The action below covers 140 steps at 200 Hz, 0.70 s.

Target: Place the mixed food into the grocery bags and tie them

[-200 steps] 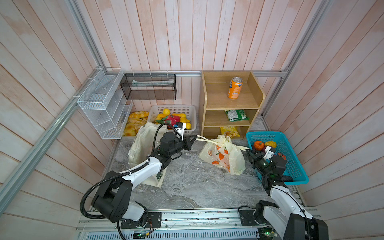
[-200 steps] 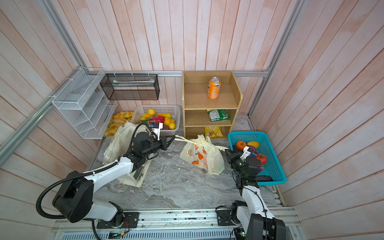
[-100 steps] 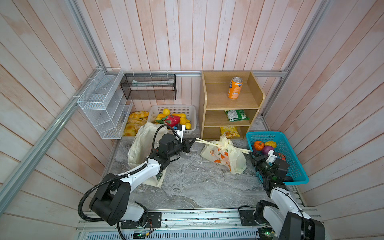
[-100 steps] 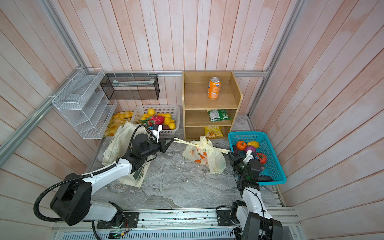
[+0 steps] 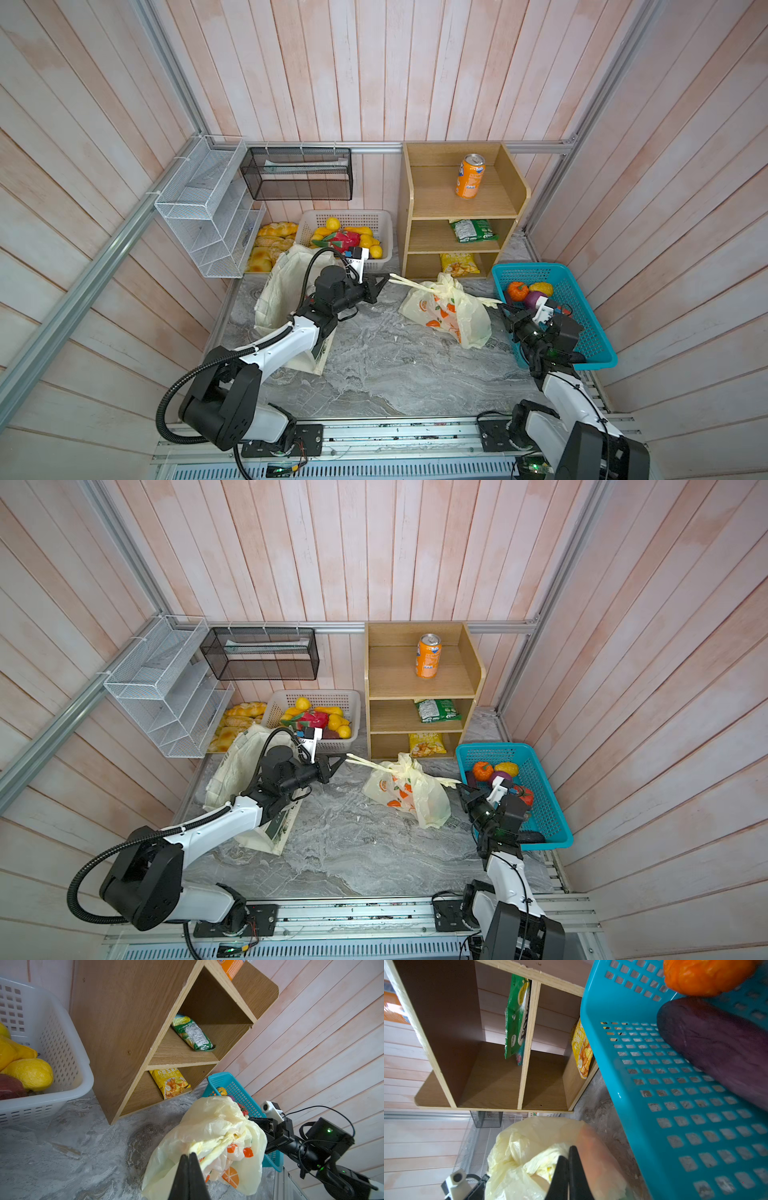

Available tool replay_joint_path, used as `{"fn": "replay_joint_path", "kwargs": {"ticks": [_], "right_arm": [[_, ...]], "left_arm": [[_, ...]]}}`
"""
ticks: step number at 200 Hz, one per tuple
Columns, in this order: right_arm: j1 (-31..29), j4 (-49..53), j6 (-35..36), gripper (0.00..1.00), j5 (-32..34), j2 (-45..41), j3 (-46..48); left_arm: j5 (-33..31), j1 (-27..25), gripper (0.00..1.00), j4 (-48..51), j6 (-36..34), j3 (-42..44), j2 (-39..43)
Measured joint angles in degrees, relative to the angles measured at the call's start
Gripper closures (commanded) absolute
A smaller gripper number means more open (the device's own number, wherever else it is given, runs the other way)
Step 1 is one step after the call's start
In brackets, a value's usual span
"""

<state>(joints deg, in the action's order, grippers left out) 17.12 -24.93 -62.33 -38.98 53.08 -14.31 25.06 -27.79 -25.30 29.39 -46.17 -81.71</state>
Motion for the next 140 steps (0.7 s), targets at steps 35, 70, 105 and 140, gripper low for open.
{"fn": "replay_joint_path", "kwargs": {"ticks": [35,70,105,140], "right_arm": [[-3.8,8.5,6.4,1.00,3.7,-3.9,-5.0],[-5.0,10.5,8.6,1.00,6.0,-4.7,-5.9],[-5.1,9.6,7.3,1.00,8.1,-2.8,-3.6],[-4.3,7.6,5.9,1.00,9.7,-2.6,-0.6]], "left_arm": [[0.2,-0.4,1.00,-0.1,-1.0,-2.4,-0.9],[0.0,-1.8,1.00,-1.2,-1.3,-3.7,-2.2],[-1.9,-2.8,1.00,-0.2,-1.9,-4.2,-3.4],[-3.1,-2.3,1.00,0.5,-2.6,-3.6,-3.3]]}}
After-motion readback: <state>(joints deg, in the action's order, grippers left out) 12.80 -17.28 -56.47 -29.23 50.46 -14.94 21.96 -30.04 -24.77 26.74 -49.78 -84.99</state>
